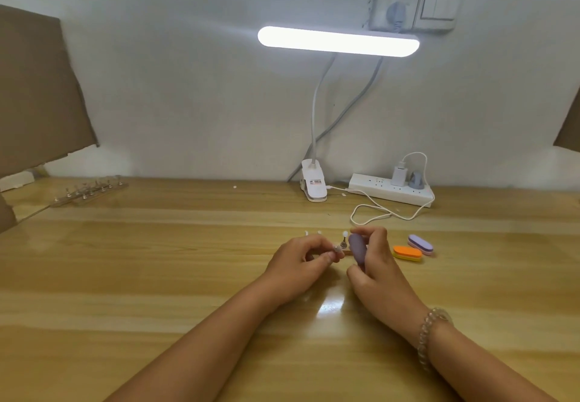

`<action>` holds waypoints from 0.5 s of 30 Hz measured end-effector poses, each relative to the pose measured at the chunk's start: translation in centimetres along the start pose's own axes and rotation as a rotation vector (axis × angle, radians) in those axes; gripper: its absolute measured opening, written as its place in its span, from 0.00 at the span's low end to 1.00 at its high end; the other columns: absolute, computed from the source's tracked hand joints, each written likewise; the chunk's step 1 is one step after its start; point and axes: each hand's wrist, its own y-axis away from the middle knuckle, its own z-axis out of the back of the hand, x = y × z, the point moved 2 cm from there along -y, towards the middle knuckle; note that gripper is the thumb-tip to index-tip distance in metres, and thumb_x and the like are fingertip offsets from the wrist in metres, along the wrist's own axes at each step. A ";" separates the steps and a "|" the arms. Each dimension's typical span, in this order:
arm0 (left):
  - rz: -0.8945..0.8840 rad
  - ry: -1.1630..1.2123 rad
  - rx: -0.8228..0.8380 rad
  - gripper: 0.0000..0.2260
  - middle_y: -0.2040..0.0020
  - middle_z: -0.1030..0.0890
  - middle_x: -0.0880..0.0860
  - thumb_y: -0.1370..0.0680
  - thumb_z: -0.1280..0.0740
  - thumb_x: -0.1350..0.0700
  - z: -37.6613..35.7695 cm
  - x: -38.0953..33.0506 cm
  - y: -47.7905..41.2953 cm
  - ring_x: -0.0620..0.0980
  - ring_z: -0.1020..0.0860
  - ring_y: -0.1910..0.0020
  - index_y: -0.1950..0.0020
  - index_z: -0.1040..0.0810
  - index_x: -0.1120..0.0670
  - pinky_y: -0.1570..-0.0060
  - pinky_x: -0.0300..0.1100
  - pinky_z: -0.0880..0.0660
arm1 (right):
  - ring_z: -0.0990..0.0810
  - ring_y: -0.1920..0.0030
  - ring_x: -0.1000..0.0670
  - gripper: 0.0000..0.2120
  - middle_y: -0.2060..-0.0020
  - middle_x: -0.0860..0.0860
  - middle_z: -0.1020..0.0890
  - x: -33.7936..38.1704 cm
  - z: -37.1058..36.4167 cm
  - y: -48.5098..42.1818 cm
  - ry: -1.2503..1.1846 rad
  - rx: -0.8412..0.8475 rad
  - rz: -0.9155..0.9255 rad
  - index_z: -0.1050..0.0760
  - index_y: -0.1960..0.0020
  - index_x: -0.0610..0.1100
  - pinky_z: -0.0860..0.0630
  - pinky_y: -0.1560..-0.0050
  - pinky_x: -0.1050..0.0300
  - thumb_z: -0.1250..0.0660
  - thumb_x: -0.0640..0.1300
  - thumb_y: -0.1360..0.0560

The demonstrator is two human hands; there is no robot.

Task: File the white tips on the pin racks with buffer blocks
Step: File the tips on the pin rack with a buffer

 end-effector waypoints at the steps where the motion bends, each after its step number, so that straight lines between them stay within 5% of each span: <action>1: 0.000 -0.031 0.015 0.07 0.51 0.15 0.46 0.20 0.33 0.58 0.0 0.0 0.0 0.42 0.27 0.64 0.51 0.17 0.48 0.54 0.44 0.27 | 0.28 0.45 0.61 0.21 0.45 0.54 0.30 -0.1 0.0 -0.1 -0.025 -0.003 0.000 0.40 0.39 0.48 0.29 0.47 0.67 0.38 0.31 0.25; 5: 0.017 -0.100 0.087 0.05 0.53 0.17 0.45 0.20 0.32 0.55 0.1 0.0 0.0 0.41 0.29 0.65 0.49 0.17 0.50 0.55 0.42 0.29 | 0.19 0.52 0.57 0.18 0.50 0.57 0.22 -0.3 0.2 -0.3 -0.056 -0.043 -0.003 0.34 0.39 0.45 0.22 0.49 0.55 0.31 0.37 0.25; 10: 0.001 -0.102 0.119 0.06 0.56 0.20 0.42 0.20 0.34 0.57 0.7 0.5 -0.1 0.42 0.29 0.64 0.47 0.17 0.52 0.57 0.41 0.30 | 0.18 0.63 0.57 0.19 0.52 0.55 0.18 0.1 0.6 0.0 -0.221 -0.037 -0.037 0.33 0.45 0.46 0.22 0.67 0.61 0.26 0.43 0.28; 15: -0.017 -0.110 0.166 0.08 0.57 0.20 0.40 0.20 0.34 0.59 1.1 0.9 -0.5 0.43 0.30 0.66 0.50 0.18 0.47 0.60 0.40 0.32 | 0.26 0.67 0.56 0.16 0.55 0.62 0.22 0.0 0.7 0.2 -0.074 0.035 0.048 0.29 0.51 0.49 0.30 0.64 0.67 0.25 0.51 0.30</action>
